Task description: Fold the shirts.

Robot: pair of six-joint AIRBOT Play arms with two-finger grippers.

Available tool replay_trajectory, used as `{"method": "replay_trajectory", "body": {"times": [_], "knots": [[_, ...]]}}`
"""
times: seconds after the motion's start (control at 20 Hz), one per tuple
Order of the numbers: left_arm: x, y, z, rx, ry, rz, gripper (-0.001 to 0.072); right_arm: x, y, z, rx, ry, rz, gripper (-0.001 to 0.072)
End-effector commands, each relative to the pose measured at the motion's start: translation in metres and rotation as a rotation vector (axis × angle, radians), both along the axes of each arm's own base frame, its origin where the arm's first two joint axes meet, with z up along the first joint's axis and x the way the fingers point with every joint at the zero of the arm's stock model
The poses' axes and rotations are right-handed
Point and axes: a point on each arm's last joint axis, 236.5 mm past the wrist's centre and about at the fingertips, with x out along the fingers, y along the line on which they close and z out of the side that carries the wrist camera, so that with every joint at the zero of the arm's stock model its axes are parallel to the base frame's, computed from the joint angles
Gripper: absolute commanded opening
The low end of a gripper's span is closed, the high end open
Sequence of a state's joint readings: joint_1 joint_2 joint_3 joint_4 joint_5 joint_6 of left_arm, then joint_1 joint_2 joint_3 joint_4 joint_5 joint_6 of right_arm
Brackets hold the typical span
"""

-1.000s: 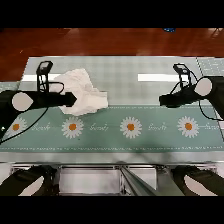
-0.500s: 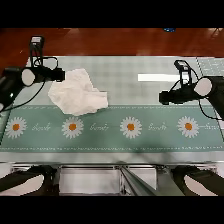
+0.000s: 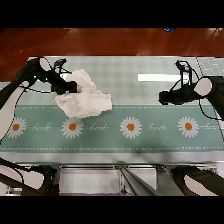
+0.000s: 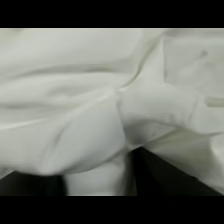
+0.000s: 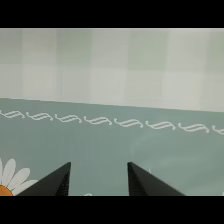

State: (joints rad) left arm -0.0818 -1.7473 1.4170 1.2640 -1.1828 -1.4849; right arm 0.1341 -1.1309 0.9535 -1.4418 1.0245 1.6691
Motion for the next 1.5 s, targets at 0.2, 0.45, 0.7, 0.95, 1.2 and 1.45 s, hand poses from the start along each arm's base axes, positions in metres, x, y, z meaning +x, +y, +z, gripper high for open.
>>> {"method": "replay_trajectory", "body": {"times": [0.2,0.45,0.7,0.95,1.2,1.45], "knots": [[-0.031,-0.030,0.004,-0.108,0.139,-0.120,0.0024,-0.002,0.001,0.007,0.008,-0.008,-0.005,0.0410],[0.024,-0.059,0.139,-0.242,-0.223,-0.105,0.0023,-0.005,-0.001,0.058,0.026,-0.156,-0.011,0.0410],[0.023,-0.074,0.321,-0.361,-0.663,-0.112,0.0022,-0.019,-0.001,0.117,0.072,-0.321,-0.034,0.0410],[-0.031,-0.082,0.475,-0.408,-1.035,-0.168,0.0022,-0.039,0.003,0.165,0.128,-0.459,-0.031,0.0410],[-0.105,-0.104,0.585,-0.522,-1.309,-0.233,0.0022,-0.054,0.003,0.191,0.148,-0.540,-0.027,0.0410],[-0.171,-0.148,0.604,-0.684,-1.403,-0.319,0.0022,-0.061,0.003,0.196,0.156,-0.548,-0.023,0.0410]]}}
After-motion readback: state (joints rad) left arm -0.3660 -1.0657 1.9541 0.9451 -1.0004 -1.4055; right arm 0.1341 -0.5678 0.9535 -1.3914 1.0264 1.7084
